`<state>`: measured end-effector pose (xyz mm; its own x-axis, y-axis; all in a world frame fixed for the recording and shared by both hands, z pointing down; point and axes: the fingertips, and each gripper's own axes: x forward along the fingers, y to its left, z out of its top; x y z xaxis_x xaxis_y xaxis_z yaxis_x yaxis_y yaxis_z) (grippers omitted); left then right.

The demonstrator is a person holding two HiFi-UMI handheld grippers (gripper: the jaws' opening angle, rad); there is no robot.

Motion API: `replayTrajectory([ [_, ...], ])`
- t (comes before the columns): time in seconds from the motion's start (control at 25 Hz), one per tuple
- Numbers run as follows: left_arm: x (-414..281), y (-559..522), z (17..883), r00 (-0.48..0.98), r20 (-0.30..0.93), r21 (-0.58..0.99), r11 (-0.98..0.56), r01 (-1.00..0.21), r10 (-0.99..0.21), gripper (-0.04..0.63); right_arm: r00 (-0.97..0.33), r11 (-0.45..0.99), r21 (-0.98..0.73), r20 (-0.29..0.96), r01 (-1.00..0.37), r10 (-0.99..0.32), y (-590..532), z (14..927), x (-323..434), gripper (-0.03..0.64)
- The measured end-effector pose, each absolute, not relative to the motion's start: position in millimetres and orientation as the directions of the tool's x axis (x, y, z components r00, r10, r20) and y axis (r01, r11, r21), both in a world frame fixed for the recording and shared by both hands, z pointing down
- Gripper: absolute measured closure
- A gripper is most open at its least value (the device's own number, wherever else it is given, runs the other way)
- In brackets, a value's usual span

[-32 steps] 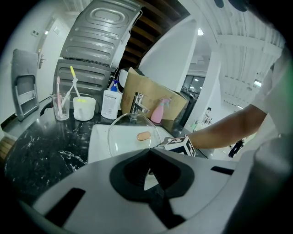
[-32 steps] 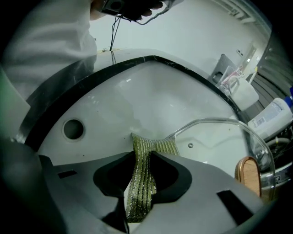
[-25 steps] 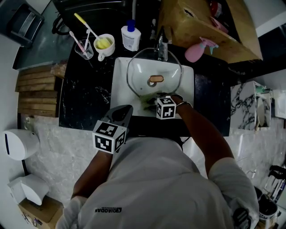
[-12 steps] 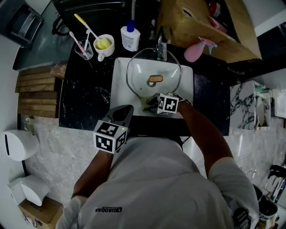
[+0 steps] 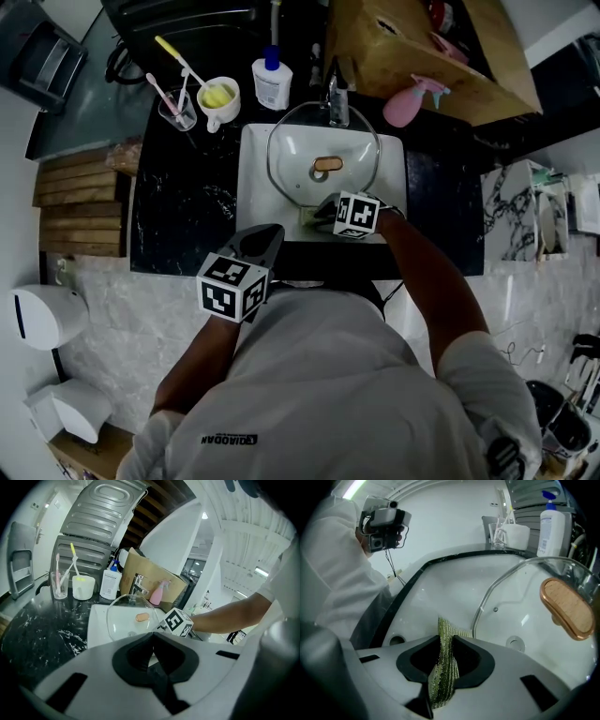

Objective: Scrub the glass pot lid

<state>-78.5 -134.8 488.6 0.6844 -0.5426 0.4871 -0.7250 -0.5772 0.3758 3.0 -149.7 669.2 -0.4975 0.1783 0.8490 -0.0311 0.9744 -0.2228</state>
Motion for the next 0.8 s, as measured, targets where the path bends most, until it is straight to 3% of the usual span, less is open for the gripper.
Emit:
replayTrajectory([
  [0.16,-82,-130,486,0.707,0.48,0.37,-0.61,-0.7,-0.52,0.58,-0.528,0.983,-0.145,0.847,-0.111,0.065,-157,645,1,0.512],
  [0.36,-75,-121,480,0.749,0.463,0.36,-0.671,-0.648,-0.475,0.58,-0.612,0.95,-0.019,0.768,-0.313,-0.186,-158,580,-2,0.515],
  [0.6,-63,-104,473,0.782,0.452,0.336,-0.73,-0.596,-0.43,0.58,-0.682,0.721,-0.133,0.476,-0.68,-0.556,-146,481,5,0.515],
  [0.8,-54,-93,448,0.79,0.4,0.318,-0.738,-0.595,-0.464,0.58,-0.651,0.581,-0.304,0.234,-0.755,-0.722,-121,416,22,0.515],
])
